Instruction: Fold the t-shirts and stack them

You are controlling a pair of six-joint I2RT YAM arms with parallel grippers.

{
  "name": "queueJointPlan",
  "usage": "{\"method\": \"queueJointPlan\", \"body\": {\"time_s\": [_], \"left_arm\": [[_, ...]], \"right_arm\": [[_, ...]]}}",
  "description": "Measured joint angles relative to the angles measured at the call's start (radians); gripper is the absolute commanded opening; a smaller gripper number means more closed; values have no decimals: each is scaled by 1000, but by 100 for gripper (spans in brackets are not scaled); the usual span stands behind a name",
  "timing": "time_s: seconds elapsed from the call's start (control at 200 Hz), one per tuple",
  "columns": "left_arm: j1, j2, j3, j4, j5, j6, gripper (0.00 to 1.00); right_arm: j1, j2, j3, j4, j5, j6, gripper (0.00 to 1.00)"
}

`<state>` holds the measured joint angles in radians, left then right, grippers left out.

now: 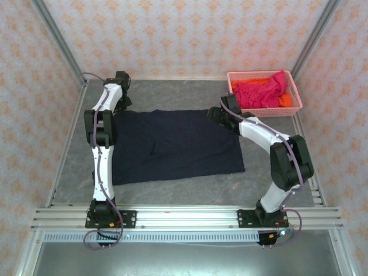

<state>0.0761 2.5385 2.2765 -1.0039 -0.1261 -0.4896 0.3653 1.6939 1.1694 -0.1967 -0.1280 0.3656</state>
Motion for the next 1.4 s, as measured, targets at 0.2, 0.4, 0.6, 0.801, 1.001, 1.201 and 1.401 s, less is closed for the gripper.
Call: {"method": "queueJointPlan", "body": {"time_s": [0.2, 0.4, 0.6, 0.801, 1.001, 1.201, 1.401], "left_arm": [[3, -29, -57, 40, 11, 2, 0], [5, -134, -237, 84, 10, 10, 0], [12, -188, -313, 101, 6, 17, 0], [37, -200, -321, 108, 7, 18, 0], [68, -192, -280, 106, 14, 20, 0], [76, -163, -193, 94, 18, 21, 0], [87, -128, -150, 74, 25, 28, 0]], "right_arm": [[-73, 134, 175, -29, 6, -27, 65], [-115, 307, 360, -92, 24, -79, 54], [-116, 454, 534, -135, 11, -91, 54], [-109, 550, 569, -165, -2, -86, 57], [-110, 566, 540, -177, -6, -90, 56], [-90, 504, 425, -117, -11, -90, 56], [-42, 426, 307, -87, -21, -74, 56]]}}
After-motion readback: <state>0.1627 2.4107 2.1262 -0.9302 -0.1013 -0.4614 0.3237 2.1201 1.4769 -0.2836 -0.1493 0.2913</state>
